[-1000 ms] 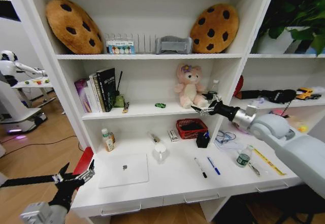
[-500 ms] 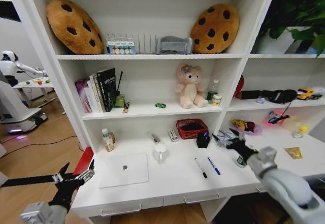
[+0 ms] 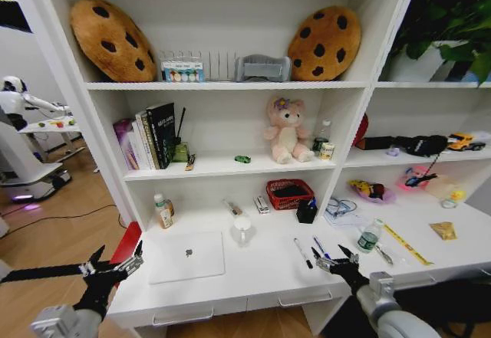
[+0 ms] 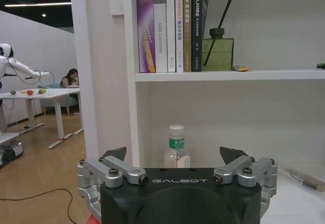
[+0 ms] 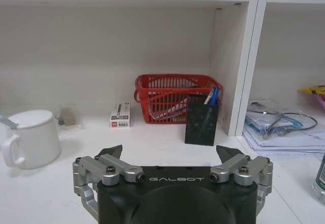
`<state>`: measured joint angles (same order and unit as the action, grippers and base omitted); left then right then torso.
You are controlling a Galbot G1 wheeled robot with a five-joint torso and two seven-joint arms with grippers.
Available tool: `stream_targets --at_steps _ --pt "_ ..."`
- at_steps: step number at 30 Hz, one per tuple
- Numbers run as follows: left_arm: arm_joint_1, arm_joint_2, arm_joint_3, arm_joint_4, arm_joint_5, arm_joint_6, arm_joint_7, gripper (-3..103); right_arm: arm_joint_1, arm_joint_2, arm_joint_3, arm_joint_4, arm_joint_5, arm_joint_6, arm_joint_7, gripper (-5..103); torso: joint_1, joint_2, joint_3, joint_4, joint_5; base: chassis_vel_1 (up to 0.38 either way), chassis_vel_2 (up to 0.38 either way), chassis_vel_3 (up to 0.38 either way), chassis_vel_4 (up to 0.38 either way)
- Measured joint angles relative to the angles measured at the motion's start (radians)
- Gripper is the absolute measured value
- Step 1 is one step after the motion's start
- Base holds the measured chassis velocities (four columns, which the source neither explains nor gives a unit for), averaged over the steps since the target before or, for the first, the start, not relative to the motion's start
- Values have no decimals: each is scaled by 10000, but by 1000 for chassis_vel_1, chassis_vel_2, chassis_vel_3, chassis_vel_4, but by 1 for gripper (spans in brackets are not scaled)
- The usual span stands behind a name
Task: Organize the objects on the table.
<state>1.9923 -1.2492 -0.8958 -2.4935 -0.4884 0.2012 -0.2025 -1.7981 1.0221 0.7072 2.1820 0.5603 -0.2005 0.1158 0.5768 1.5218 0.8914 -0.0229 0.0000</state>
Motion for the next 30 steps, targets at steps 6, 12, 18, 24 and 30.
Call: stream_targets --at_steps 6,12,18,24,30 --pt "0 0 0 0 0 0 0 100 -166 412 39 94 -123 494 -24 100 0 0 0 -1 0 0 0 0 0" --pt "0 0 0 0 0 0 0 100 -97 445 88 113 16 493 5 100 0 0 0 -1 -1 0 0 0 0" --pt "0 0 0 0 0 0 0 100 75 396 7 -52 87 384 35 100 0 -1 0 -1 -1 -21 -19 25 26" --pt "0 0 0 0 0 0 0 100 122 404 -81 -177 62 318 46 100 0 0 0 -2 0 -132 -127 160 129" --pt "0 0 0 0 0 0 0 100 188 418 -244 -265 44 443 44 100 2 -3 1 -4 -7 -207 -218 226 194"
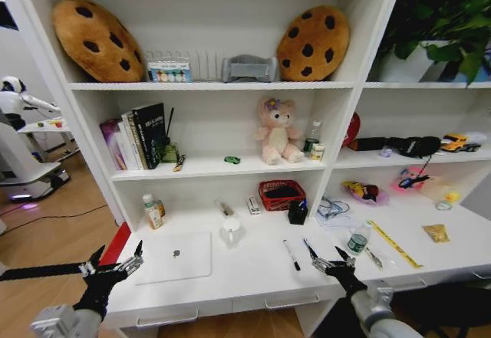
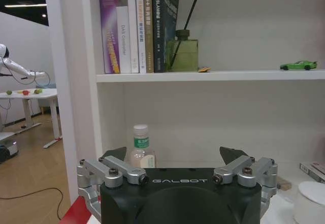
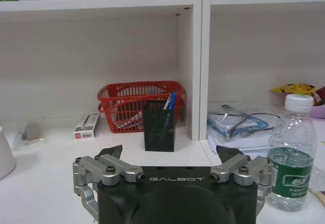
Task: Organize the objects on the table.
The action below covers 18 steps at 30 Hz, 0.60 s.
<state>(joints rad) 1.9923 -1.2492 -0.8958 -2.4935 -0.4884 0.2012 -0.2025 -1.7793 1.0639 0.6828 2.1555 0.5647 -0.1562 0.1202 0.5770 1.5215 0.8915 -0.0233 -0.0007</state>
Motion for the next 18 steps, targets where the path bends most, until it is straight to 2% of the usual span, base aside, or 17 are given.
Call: stream_targets --at_steps 3,6,8,11,12,18 --pt "0 -1 0 -1 -1 0 0 100 55 0 -127 -70 -24 143 -5 100 2 -1 1 4 15 -166 -188 188 151" --pt "0 -2 1 0 -1 0 1 100 144 -106 -385 -107 -39 122 -8 100 0 0 0 3 15 -46 -126 89 37" --pt "0 -2 1 0 0 0 2 100 544 -695 -1152 63 191 -361 156 100 -2 1 0 0 9 0 0 0 0" --pt "0 -1 -1 0 0 0 2 100 944 -1031 -1559 22 277 -517 230 100 -2 0 0 3 -2 0 0 0 0" --pt "0 -1 -2 0 0 0 0 100 1485 -1291 -2056 -160 372 -600 467 100 -2 1 0 3 4 53 75 -42 -59" --pt "1 -1 -3 -1 0 0 -3 100 2791 -1374 -3069 -799 1084 -1194 1166 100 -1 0 0 5 8 27 25 -16 -21"
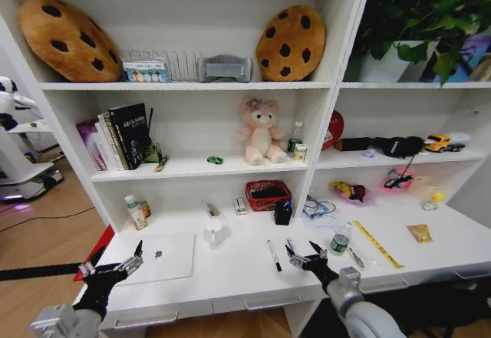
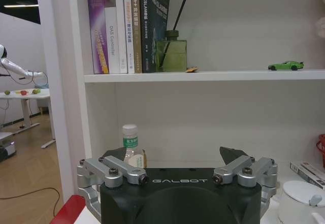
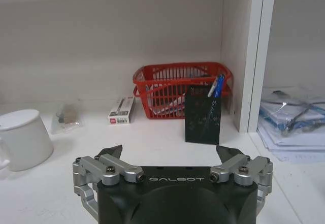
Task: Organize the objects on the table.
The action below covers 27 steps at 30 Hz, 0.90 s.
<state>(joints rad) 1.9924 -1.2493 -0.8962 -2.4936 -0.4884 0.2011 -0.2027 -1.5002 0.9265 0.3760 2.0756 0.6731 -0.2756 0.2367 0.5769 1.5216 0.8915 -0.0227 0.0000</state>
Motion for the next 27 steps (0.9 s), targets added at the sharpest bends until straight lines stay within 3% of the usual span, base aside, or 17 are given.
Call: stream_targets --at_steps 27 --pt "0 0 3 0 0 0 2 100 3470 231 -3000 -2764 398 -455 305 100 0 1 0 -2 -2 0 0 0 0"
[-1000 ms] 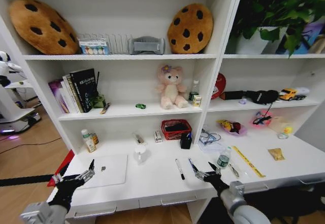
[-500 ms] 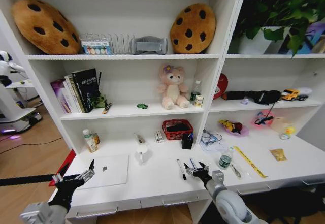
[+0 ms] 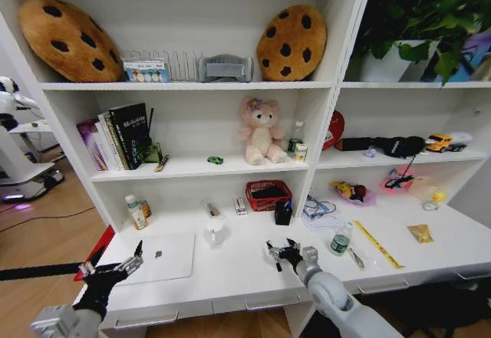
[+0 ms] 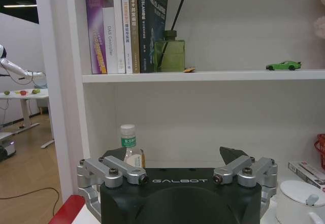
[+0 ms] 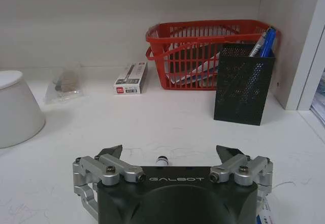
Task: Organize the objects on the table.
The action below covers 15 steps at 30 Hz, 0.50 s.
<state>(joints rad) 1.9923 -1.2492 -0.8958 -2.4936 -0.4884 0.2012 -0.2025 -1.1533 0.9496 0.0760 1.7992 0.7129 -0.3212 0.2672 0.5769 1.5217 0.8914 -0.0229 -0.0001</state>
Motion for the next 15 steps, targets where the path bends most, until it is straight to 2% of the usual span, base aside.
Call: stream_targets --at_steps 9,12,14,15 --pt "0 0 0 0 0 0 0 100 78 189 -265 -303 -167 -76 44 101 -2 0 0 -1 0 0 0 0 0" --pt "0 0 0 0 0 0 0 100 82 300 -328 -465 -237 -87 106 86 -2 0 0 -1 1 0 0 0 0" --pt "0 0 0 0 0 0 0 100 85 303 -351 -490 -227 -111 122 86 -2 0 0 -1 1 0 0 0 0" --pt "0 0 0 0 0 0 0 100 89 304 -371 -502 -187 -131 145 81 -1 0 0 -1 1 0 0 0 0"
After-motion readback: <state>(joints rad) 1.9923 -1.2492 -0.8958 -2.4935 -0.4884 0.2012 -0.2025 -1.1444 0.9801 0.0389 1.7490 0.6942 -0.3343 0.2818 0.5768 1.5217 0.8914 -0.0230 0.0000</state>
